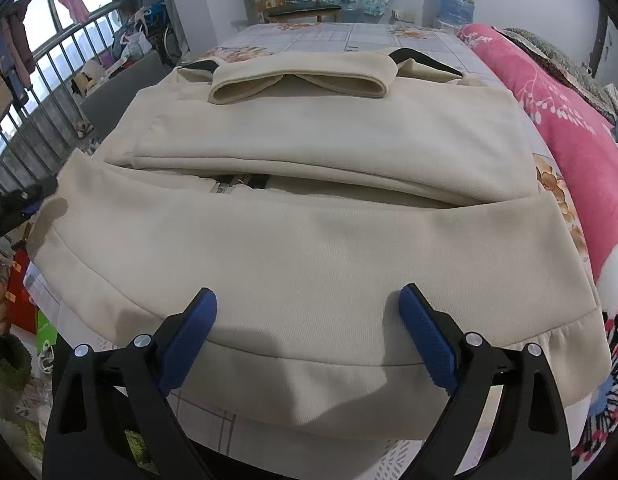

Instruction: Fold large clothes

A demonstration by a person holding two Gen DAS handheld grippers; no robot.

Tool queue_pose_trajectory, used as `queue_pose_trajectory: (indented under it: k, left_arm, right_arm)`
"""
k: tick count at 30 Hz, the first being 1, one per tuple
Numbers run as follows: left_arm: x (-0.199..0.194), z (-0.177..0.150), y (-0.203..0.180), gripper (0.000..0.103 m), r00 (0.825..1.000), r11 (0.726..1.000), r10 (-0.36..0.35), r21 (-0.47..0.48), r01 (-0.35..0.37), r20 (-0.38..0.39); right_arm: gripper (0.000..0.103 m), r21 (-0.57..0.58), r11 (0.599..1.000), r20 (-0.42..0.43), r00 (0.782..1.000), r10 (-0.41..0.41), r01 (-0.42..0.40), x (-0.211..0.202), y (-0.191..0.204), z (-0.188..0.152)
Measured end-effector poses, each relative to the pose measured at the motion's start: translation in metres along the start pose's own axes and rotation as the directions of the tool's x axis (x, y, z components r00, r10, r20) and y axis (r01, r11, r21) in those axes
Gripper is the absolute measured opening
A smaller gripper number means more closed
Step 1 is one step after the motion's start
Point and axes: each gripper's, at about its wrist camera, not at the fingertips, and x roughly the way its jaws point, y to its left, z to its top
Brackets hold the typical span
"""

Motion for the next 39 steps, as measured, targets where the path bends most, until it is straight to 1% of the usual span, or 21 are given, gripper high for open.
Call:
queue_pose_trajectory:
  k: [1,3,6,9,11,12,13,14,15,16,17,19,20,23,25,26,28,29,31,35,39]
  left_arm:
    - [0.003,0.000,0.003,0.038,1.000,1.000,-0.004,-0.009,0.004,-0.005]
    - [0.012,0.001,0.011,0.038,0.999,0.999,0.034,-0.040,-0.036,-0.030]
    - [0.025,0.004,0.026,0.038,0.998,0.993,0.028,-0.112,-0.033,-0.051]
    - [0.026,0.007,0.025,0.038,0.999,0.991,-0.027,-0.129,0.024,-0.019]
    - [0.019,0.008,0.018,0.038,0.995,0.990,-0.094,-0.104,0.095,0.015]
    - [0.019,0.008,0.015,0.038,0.994,0.990,-0.107,-0.094,0.108,0.018]
    - [0.020,0.009,0.012,0.038,0.996,0.992,-0.093,-0.079,0.094,0.014]
    - [0.024,0.009,0.009,0.038,0.999,0.998,-0.033,-0.058,0.033,-0.011]
    - [0.028,0.009,0.008,0.036,0.999,0.999,0.021,-0.040,-0.022,-0.036]
    - [0.035,0.009,0.006,0.032,0.994,0.996,0.084,-0.014,-0.085,-0.063]
    - [0.036,0.009,0.002,0.029,0.991,0.993,0.117,0.007,-0.117,-0.066]
    - [0.036,0.010,-0.007,0.029,0.985,0.986,0.160,0.053,-0.157,-0.061]
    - [0.037,0.010,-0.013,0.027,0.979,0.978,0.197,0.085,-0.192,-0.054]
    - [0.039,0.006,-0.021,0.023,0.961,0.951,0.274,0.160,-0.264,-0.044]
    - [0.044,0.002,-0.032,0.022,0.938,0.915,0.345,0.233,-0.329,-0.030]
    - [0.044,0.000,-0.035,0.022,0.931,0.904,0.363,0.253,-0.345,-0.026]
    - [0.049,-0.002,-0.044,0.022,0.911,0.868,0.413,0.309,-0.389,-0.013]
    - [0.051,-0.002,-0.046,0.022,0.903,0.855,0.429,0.325,-0.403,-0.009]
    - [0.048,-0.003,-0.045,0.022,0.897,0.846,0.443,0.335,-0.415,-0.008]
    - [0.046,-0.003,-0.042,0.022,0.893,0.847,0.450,0.324,-0.422,-0.013]
    - [0.049,-0.004,-0.045,0.022,0.885,0.838,0.466,0.328,-0.437,-0.012]
  right_arm:
    - [0.090,-0.001,1.000,0.000,1.000,-0.001,0.001,0.000,0.000,0.000]
    - [0.090,-0.004,1.000,0.000,1.000,-0.002,0.002,0.000,0.000,0.000]
    - [0.090,-0.005,1.000,0.000,1.000,-0.001,0.001,0.000,0.001,0.000]
    - [0.090,-0.005,1.000,0.000,1.000,-0.003,0.003,0.000,0.001,0.000]
    - [0.090,-0.005,1.000,-0.001,1.000,-0.004,0.004,0.000,0.000,0.000]
    - [0.090,-0.005,1.000,0.000,1.000,-0.003,0.003,0.000,0.001,0.000]
    - [0.090,-0.006,1.000,0.000,1.000,-0.004,0.004,0.000,0.001,0.000]
    - [0.090,-0.006,1.000,0.000,1.000,-0.005,0.005,0.000,0.000,0.000]
    - [0.090,-0.007,1.000,0.000,1.000,-0.006,0.006,0.000,0.001,0.000]
    - [0.090,-0.008,1.000,0.001,1.000,-0.007,0.007,0.000,0.001,0.000]
    - [0.090,-0.008,1.000,0.001,1.000,-0.007,0.007,0.001,0.001,0.000]
    - [0.090,-0.008,1.000,0.000,1.000,-0.009,0.009,0.001,0.001,0.000]
    - [0.090,-0.007,1.000,-0.001,1.000,-0.011,0.011,0.001,0.002,0.000]
    - [0.090,-0.006,1.000,-0.006,1.000,-0.017,0.017,0.001,0.003,0.001]
    - [0.090,-0.003,1.000,-0.005,1.000,-0.019,0.019,0.001,0.002,0.001]
    - [0.090,-0.002,1.000,-0.004,1.000,-0.019,0.019,0.001,0.003,0.000]
    - [0.090,0.001,1.000,0.001,1.000,-0.021,0.021,0.001,0.003,0.000]
    - [0.090,0.001,1.000,0.003,1.000,-0.022,0.022,0.001,0.003,0.000]
    - [0.090,0.000,1.000,0.006,1.000,-0.022,0.022,0.001,0.003,0.000]
    - [0.090,-0.001,1.000,0.008,1.000,-0.015,0.015,0.000,0.002,-0.001]
    - [0.091,0.000,1.000,0.006,1.000,-0.013,0.013,0.000,0.002,-0.001]
